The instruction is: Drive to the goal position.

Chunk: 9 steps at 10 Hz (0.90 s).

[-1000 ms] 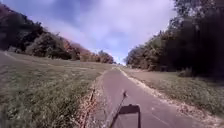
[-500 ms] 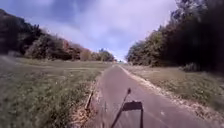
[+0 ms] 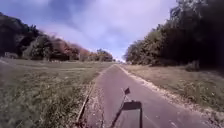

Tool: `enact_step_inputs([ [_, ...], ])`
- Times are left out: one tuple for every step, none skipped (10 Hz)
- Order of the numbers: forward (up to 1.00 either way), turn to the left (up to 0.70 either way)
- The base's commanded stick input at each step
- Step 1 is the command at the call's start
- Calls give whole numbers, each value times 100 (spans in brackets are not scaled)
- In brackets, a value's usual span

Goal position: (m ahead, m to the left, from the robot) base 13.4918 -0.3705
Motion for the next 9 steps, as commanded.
enact_step_inputs([
  [70,0],
  [70,0],
  [70,0],
  [70,0],
  [70,0],
  [70,0],
  [70,0],
  [70,0],
  [70,0],
])
